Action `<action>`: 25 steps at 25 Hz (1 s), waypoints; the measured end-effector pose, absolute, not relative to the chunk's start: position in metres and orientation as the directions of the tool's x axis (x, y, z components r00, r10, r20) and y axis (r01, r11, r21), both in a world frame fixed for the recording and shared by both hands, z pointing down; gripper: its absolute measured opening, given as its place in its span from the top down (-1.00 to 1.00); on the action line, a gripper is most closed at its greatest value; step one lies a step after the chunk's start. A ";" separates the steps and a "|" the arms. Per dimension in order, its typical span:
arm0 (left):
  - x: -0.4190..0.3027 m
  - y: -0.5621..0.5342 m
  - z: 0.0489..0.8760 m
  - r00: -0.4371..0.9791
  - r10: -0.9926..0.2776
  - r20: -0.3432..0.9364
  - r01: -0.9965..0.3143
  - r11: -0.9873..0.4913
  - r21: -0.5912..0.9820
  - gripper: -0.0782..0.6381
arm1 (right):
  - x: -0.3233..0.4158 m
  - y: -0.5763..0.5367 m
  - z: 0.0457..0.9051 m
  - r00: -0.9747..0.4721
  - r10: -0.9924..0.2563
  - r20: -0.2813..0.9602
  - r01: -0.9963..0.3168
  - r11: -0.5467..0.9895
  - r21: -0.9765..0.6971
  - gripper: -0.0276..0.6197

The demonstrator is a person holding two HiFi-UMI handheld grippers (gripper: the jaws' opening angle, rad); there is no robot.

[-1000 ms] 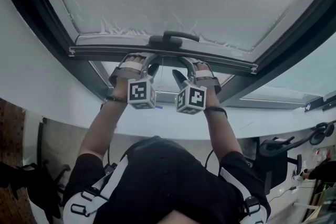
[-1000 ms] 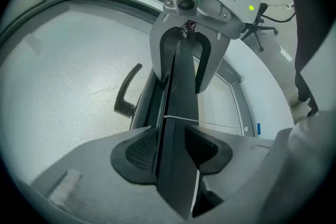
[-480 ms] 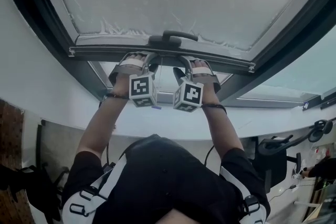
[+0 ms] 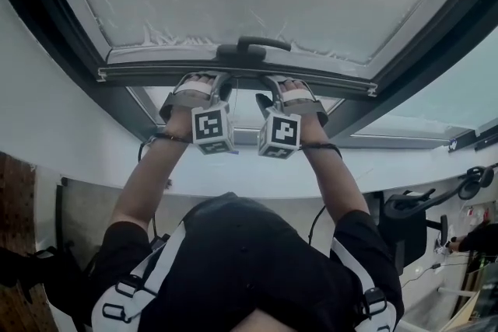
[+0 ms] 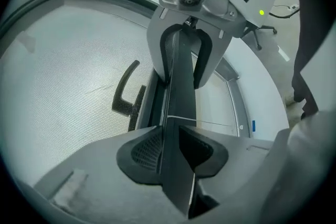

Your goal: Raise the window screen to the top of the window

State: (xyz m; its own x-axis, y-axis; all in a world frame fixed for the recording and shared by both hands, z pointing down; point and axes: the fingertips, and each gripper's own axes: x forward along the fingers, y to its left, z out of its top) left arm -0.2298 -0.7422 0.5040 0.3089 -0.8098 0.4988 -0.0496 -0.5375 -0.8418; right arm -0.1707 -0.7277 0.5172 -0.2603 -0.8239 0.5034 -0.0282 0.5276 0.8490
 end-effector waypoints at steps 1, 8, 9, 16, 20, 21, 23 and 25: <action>-0.232 -0.741 0.504 0.292 -0.806 0.516 -0.042 -0.549 -0.835 0.49 | -0.170 -0.728 0.518 -0.254 -0.825 0.505 -0.029 0.529 0.848 0.29; -0.224 -0.740 0.490 0.355 -0.778 0.518 -0.104 -0.584 -0.805 0.45 | -0.173 -0.728 0.505 -0.283 -0.833 0.475 -0.140 0.526 0.839 0.24; -0.223 -0.740 0.483 0.368 -0.777 0.511 -0.114 -0.583 -0.804 0.45 | -0.173 -0.728 0.500 -0.295 -0.836 0.463 -0.158 0.520 0.839 0.28; -0.221 -0.746 0.421 0.389 -0.833 0.394 -0.132 -0.474 -0.871 0.55 | -0.172 -0.735 0.441 -0.338 -0.882 0.329 -0.241 0.419 0.876 0.27; -0.223 -0.747 0.412 0.389 -0.844 0.369 -0.127 -0.446 -0.886 0.70 | -0.173 -0.733 0.435 -0.357 -0.892 0.279 -0.266 0.384 0.884 0.27; -0.222 -0.747 0.408 0.397 -0.845 0.358 -0.136 -0.440 -0.888 0.70 | -0.172 -0.732 0.429 -0.368 -0.896 0.247 -0.296 0.365 0.883 0.27; -0.222 -0.747 0.393 0.410 -0.852 0.325 -0.155 -0.417 -0.896 0.70 | -0.169 -0.725 0.407 -0.393 -0.907 0.152 -0.405 0.320 0.857 0.27; -0.222 -0.747 0.373 0.419 -0.859 0.293 -0.172 -0.392 -0.904 0.70 | -0.162 -0.711 0.381 -0.414 -0.909 0.054 -0.583 0.310 0.750 0.33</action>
State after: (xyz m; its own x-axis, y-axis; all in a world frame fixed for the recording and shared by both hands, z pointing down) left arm -0.2221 -0.7471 0.3727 0.4193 -0.8591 0.2933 -0.1718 -0.3923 -0.9036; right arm -0.1620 -0.7105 0.3814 -0.4143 -0.9086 0.0538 -0.5834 0.3105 0.7505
